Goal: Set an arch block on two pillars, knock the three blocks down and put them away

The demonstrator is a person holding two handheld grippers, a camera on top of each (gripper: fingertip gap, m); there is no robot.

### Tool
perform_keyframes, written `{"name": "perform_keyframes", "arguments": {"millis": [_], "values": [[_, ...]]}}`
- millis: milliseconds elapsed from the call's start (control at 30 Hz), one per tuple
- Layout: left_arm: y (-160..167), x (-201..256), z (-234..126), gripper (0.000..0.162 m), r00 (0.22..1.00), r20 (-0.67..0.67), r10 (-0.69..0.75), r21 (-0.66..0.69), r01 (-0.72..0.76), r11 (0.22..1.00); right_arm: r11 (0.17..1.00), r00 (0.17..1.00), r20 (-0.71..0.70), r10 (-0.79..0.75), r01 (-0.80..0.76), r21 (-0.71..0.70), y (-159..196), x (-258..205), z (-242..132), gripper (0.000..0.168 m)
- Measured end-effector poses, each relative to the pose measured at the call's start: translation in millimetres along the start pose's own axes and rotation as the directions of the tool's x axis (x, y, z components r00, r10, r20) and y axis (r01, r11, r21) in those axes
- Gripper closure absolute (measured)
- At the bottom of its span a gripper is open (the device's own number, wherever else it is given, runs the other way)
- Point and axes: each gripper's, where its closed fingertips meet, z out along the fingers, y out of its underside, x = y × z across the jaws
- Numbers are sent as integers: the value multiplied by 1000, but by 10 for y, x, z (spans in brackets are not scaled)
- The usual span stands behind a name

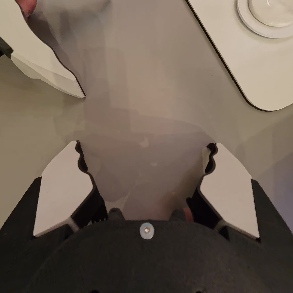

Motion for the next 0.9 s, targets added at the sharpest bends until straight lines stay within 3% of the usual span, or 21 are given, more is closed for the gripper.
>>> {"name": "perform_keyframes", "arguments": {"millis": [100,200,267,300,400,500,633,733,900], "values": [[5,5,6,30,1000,-7,-11,-6,11,1000,999,998,-64,-22,24,29,-32,45,-36,22],[14,-24,5,33,1000,-14,-27,-7,27,1000,998,989,-144,24,-15,61,-53,164,-84,41],[14,-25,6,33,1000,-12,-26,-8,26,1000,995,992,-80,95,-94,12,36,129,-53,33],[13,-26,7,33,1000,-13,-27,-9,27,1000,994,990,-88,110,-111,-7,53,152,-30,21],[14,-24,10,33,1000,-12,-26,-8,26,1000,994,990,-90,108,-108,-1,44,137,-33,24],[14,-24,11,33,1000,-12,-26,-8,26,1000,997,993,-88,77,-75,27,15,66,-64,38],[13,-23,13,33,1000,-13,-25,-8,25,1000,994,991,-82,105,-106,-4,73,81,-49,21],[17,-36,32,25,999,8,-51,-21,52,998,995,992,-80,102,-103,-4,71,74,-48,21],[18,-38,31,25,999,8,-52,-21,52,998,995,992,-79,102,-102,-4,69,72,-47,21]]}}
